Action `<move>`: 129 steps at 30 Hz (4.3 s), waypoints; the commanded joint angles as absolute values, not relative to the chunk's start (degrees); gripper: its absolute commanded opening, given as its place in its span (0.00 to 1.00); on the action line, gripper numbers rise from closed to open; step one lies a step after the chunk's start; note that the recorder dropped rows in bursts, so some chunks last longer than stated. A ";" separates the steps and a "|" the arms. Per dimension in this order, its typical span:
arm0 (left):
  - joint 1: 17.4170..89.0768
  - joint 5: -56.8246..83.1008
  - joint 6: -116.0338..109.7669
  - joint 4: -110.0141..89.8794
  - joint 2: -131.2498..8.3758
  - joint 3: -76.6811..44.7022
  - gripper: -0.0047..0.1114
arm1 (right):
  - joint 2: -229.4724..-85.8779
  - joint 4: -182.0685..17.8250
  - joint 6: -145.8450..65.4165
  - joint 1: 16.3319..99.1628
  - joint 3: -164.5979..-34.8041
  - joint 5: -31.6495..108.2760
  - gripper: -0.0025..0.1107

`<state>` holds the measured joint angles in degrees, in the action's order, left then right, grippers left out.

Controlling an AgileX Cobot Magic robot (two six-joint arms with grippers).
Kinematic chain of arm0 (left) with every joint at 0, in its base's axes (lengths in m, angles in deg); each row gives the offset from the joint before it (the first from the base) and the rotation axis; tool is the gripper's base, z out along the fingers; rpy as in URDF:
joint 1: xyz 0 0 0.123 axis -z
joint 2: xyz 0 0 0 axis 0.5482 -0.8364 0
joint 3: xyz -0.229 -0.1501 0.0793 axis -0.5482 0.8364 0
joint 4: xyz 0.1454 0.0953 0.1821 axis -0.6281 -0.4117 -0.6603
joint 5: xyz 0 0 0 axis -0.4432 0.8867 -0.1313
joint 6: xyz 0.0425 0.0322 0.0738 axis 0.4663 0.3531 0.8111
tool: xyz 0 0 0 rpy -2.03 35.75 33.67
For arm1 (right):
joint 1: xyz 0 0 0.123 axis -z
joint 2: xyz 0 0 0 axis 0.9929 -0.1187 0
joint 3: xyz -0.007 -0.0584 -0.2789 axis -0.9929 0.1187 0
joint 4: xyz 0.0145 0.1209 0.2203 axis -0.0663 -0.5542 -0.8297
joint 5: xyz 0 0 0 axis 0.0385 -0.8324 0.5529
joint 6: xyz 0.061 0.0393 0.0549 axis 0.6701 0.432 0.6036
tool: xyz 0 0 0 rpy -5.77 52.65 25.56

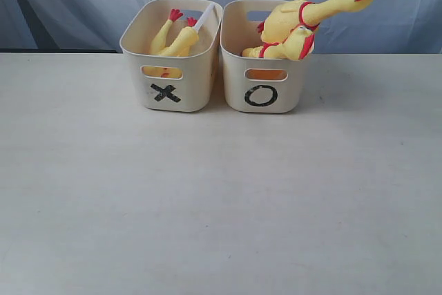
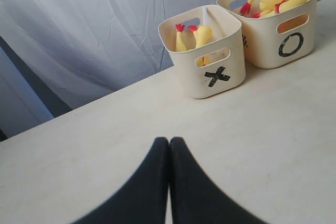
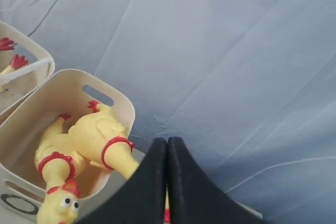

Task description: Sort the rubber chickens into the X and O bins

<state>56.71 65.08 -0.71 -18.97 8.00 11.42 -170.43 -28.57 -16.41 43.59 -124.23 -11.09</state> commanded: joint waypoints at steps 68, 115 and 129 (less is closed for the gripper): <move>52.88 60.85 -2.52 -20.16 8.38 11.65 0.04 | -103.87 -53.80 5.49 53.47 -46.82 45.67 0.01; 30.44 60.85 -2.52 -19.93 8.38 11.79 0.04 | -85.88 -53.75 5.49 79.82 -46.82 46.61 0.01; 30.44 16.73 -2.52 -9.20 8.38 25.35 0.04 | -85.88 -54.22 5.49 79.83 -46.82 46.87 0.01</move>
